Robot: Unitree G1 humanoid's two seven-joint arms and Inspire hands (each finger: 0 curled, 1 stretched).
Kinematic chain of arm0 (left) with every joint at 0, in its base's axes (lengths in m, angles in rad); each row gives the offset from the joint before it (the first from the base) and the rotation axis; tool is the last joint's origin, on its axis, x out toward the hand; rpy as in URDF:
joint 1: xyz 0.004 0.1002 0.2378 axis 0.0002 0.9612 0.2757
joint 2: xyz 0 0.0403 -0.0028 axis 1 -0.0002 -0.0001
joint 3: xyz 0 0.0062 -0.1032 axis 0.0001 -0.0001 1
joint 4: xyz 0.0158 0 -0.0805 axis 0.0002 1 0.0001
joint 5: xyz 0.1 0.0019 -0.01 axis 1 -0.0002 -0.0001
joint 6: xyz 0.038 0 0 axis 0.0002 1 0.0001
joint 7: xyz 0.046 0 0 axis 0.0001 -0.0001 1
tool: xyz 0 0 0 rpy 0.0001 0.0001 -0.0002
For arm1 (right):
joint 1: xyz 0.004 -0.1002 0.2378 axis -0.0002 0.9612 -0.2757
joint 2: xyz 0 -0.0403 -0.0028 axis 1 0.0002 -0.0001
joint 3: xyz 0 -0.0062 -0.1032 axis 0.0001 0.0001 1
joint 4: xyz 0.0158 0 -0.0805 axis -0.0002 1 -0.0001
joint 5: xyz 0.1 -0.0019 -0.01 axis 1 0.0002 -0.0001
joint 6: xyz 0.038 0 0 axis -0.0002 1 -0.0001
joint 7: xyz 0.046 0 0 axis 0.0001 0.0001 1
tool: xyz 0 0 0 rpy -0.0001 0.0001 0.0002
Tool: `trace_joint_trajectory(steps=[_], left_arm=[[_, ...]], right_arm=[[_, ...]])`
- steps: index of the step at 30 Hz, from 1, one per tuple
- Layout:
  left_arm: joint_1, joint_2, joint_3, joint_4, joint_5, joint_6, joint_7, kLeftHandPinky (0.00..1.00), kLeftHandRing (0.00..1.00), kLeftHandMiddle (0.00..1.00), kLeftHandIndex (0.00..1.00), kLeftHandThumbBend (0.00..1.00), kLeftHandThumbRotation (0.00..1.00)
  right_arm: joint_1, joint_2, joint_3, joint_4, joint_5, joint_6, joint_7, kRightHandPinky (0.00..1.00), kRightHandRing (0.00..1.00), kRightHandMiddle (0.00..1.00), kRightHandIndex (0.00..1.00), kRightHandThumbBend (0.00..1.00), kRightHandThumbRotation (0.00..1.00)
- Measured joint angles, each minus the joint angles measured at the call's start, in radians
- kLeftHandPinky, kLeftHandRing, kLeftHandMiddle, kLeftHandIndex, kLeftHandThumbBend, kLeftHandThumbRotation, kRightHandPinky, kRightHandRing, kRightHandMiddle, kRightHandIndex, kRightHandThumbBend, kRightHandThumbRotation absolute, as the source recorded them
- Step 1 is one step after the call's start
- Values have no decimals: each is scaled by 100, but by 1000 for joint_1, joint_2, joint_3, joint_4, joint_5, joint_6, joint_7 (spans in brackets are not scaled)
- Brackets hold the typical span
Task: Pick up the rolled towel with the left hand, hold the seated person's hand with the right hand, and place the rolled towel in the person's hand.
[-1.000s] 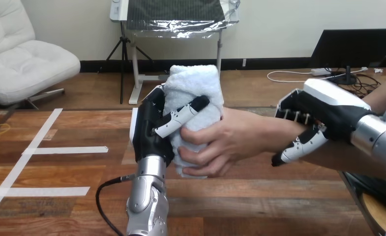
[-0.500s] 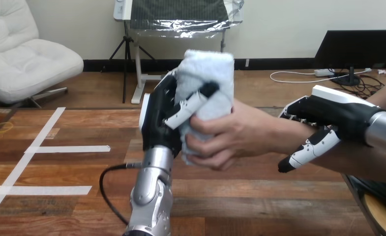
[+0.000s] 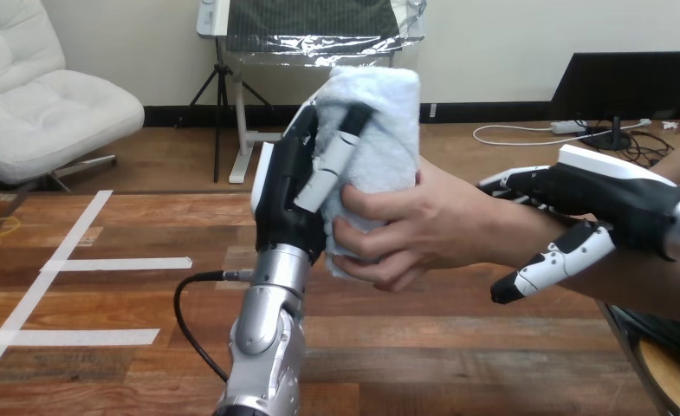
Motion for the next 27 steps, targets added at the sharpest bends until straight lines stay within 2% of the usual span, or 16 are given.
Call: trace_joint_trajectory(steps=[2, 4, 7, 16, 22, 27], left_arm=[[13, 0, 1, -21, 2, -2, 3, 100, 94, 87, 80, 64, 94], [23, 0, 1, -38, 3, -2, 6, 100, 95, 88, 81, 65, 93], [42, 1, 0, -66, 6, -1, 12, 100, 96, 89, 82, 64, 94], [99, 25, -3, -150, 30, 0, 15, 100, 95, 89, 80, 56, 99], [134, 50, -2, -205, 34, 8, 15, 100, 92, 87, 79, 59, 100], [167, 71, -5, -255, 41, 10, 18, 100, 91, 87, 79, 63, 98]], right_arm=[[17, 0, -14, 0, 19, -17, 0, 80, 91, 93, 92, 100, 42], [31, 0, -27, 0, 32, -32, 0, 79, 90, 92, 92, 100, 52], [56, 0, -41, 0, 43, -59, -12, 78, 89, 91, 91, 100, 61], [145, 19, -71, 1, 45, -172, -118, 72, 83, 86, 87, 96, 91], [191, 55, -83, 3, 49, -234, -199, 70, 81, 84, 86, 88, 98], [219, 92, -85, 3, 50, -284, -262, 70, 81, 84, 86, 85, 99]])
